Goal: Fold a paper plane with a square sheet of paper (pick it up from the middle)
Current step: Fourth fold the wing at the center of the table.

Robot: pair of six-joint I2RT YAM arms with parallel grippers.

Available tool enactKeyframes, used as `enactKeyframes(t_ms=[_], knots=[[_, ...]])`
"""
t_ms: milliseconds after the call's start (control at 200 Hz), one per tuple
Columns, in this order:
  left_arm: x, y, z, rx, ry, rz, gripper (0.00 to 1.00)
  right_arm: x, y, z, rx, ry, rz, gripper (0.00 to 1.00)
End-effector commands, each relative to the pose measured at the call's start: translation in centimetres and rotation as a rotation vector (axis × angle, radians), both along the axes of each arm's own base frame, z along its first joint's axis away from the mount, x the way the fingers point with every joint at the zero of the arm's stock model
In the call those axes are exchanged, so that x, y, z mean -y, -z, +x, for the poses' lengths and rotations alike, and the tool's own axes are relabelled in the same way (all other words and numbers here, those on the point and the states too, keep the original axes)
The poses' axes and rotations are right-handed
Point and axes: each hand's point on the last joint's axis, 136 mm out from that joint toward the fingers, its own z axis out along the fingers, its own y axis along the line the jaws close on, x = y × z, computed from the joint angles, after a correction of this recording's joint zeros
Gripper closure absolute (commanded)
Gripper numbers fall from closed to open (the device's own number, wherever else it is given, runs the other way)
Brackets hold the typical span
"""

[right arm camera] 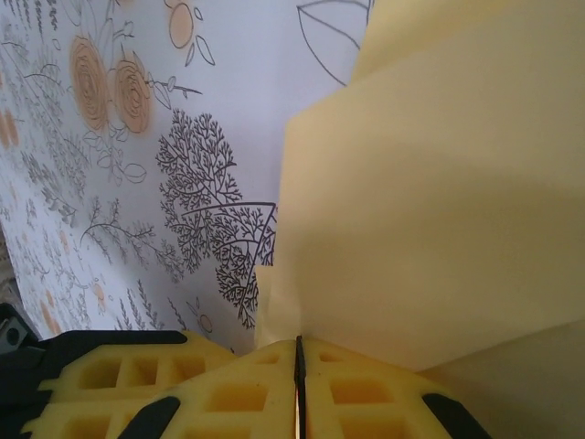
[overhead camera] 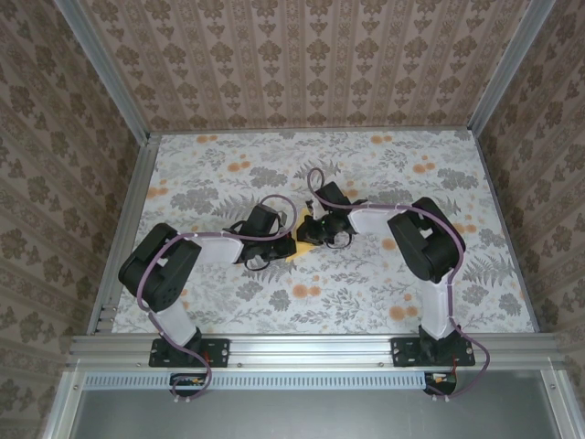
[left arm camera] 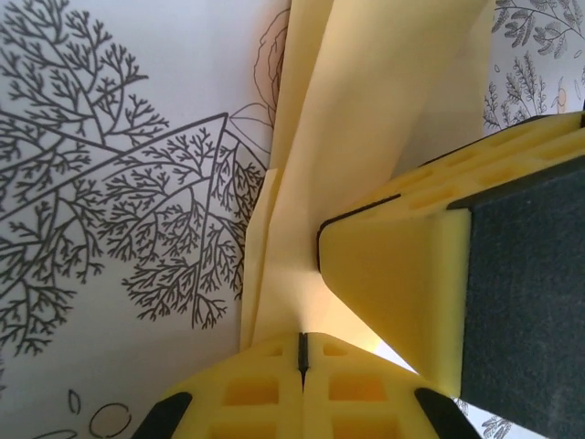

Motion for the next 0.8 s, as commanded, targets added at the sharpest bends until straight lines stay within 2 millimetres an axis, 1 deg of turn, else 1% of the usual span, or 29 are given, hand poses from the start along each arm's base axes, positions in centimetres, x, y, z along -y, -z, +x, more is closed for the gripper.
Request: enactKeyframes(t_ms=[0, 145, 335, 430, 560, 690, 795], knots=[[-1.9, 2.9, -1.4, -0.082, -0.03, 0.094, 0.99, -0.1, 0.9, -0.7, -0.037, -0.012, 0.002, 0.91], [-2.1, 3.2, -1.8, -0.106, -0.026, 0.11, 0.99, 1.3, 2.3, -0.1, -0.051, 0.002, -0.077, 0.92], [-2.9, 4.1, -3.1, -0.167, -0.015, 0.147, 0.99, 3.0, 3.1, 2.0, -0.033, 0.018, -0.114, 0.92], [-3.2, 4.5, -3.7, -0.195, -0.01, 0.157, 0.99, 3.7, 3.0, 3.2, -0.021, 0.03, -0.111, 0.91], [-3.4, 5.0, -4.3, -0.223, -0.005, 0.162, 0.99, 4.3, 2.3, 5.0, 0.008, 0.049, -0.074, 0.91], [-3.3, 5.2, -4.5, -0.239, 0.006, 0.161, 1.0, 5.1, 2.1, 6.6, 0.02, 0.067, -0.049, 0.9], [-3.3, 5.3, -4.5, -0.242, 0.006, 0.16, 1.0, 6.1, 2.0, 7.7, 0.031, 0.086, -0.054, 0.9]])
